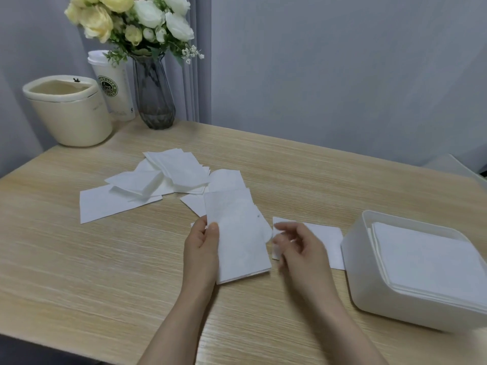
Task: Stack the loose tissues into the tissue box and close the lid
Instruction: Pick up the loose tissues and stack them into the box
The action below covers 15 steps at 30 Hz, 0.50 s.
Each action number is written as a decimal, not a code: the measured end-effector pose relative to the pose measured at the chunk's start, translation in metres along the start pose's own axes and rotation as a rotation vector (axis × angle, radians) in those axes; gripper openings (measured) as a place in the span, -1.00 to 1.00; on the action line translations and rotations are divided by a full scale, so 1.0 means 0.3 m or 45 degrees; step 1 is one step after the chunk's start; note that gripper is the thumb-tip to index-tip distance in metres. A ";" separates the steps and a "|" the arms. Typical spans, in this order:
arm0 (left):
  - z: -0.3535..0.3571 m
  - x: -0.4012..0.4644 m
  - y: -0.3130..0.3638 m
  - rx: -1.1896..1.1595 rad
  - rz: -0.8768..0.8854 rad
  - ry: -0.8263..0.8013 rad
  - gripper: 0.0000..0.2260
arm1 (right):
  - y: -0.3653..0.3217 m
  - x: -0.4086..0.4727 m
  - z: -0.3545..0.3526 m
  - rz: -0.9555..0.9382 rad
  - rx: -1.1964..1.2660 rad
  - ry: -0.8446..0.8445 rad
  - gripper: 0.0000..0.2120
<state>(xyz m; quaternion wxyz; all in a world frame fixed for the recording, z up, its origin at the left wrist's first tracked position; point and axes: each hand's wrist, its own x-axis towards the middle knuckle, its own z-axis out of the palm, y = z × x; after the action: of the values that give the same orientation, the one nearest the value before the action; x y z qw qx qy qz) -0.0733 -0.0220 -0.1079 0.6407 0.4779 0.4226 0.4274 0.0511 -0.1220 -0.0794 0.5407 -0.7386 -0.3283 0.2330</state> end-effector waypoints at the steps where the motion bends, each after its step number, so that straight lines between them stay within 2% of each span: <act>1: 0.000 0.000 0.000 -0.003 0.001 0.001 -0.70 | 0.000 0.031 -0.019 -0.085 -0.196 0.048 -0.83; 4: -0.002 0.000 -0.002 -0.001 0.011 -0.012 -0.69 | 0.012 0.120 -0.067 -0.186 -0.871 0.098 -0.72; 7: -0.004 0.002 -0.003 -0.014 0.007 -0.015 -0.71 | 0.022 0.182 -0.079 -0.019 -1.309 0.072 -0.63; 10: -0.005 0.002 -0.006 -0.003 0.012 -0.023 -0.74 | 0.028 0.198 -0.065 0.085 -1.447 0.060 -0.65; 15: -0.006 0.007 -0.017 -0.004 0.014 -0.031 -0.75 | 0.032 0.195 -0.053 0.066 -1.401 0.116 -0.80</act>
<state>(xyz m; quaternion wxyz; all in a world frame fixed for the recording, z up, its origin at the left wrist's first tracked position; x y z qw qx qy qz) -0.0738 -0.0205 -0.1136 0.6443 0.4843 0.4113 0.4255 0.1038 -0.0911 -0.0831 0.0828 -0.9294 -0.3597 0.0080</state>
